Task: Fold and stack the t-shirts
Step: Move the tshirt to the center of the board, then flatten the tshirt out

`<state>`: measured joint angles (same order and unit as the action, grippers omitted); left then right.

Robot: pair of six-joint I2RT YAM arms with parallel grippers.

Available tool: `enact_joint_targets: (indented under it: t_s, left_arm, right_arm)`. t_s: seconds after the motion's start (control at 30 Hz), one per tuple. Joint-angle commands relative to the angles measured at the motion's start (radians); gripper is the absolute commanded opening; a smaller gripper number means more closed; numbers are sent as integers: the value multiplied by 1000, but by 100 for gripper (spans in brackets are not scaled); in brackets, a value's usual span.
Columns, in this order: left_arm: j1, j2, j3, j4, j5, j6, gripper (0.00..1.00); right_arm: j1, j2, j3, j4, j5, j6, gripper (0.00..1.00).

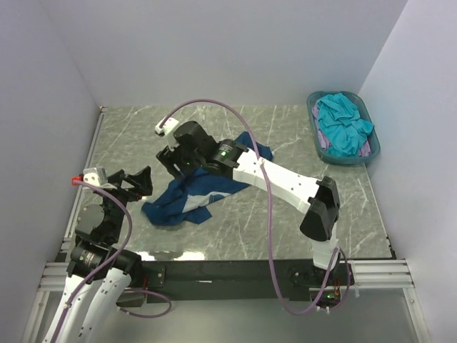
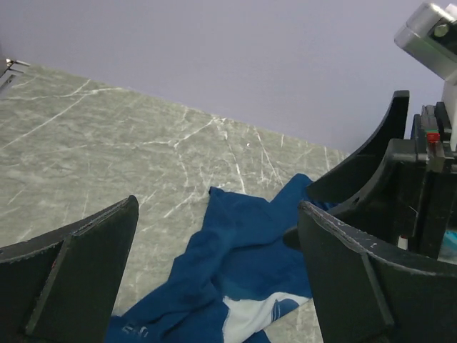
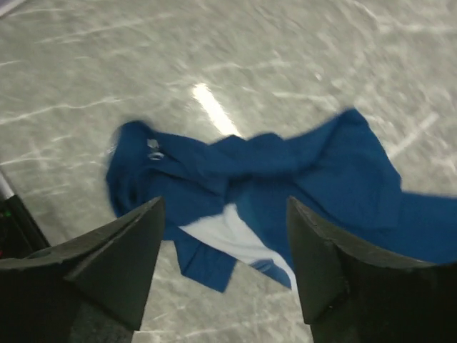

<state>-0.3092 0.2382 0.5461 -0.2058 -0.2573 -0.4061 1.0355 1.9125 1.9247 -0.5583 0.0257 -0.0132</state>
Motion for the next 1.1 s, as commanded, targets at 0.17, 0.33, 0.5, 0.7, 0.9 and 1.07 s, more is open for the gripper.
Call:
enact_joint_targets:
  t_s: [0.17, 0.33, 0.5, 0.7, 0.9, 1.07]
  left_arm:
    - [-2, 162, 54, -26, -33, -25, 99]
    - [-4, 457, 138, -79, 73, -46, 99]
    - [-5, 794, 326, -142, 130, -19, 99]
    - [-4, 1209, 572, -251, 20, -39, 99]
    - [33, 1434, 678, -277, -34, -85, 99]
    - [110, 1497, 664, -242, 39, -100, 99]
  right_arm:
    - [-213, -168, -192, 7, 151, 97, 74]
    - [-464, -286, -478, 87, 4, 214, 70]
    - [-638, -282, -561, 167, -92, 294, 68]
    - [-762, -181, -576, 227, -191, 381, 68]
    - [-804, -78, -554, 271, -245, 417, 68]
    - [-822, -18, -527, 288, -236, 433, 68]
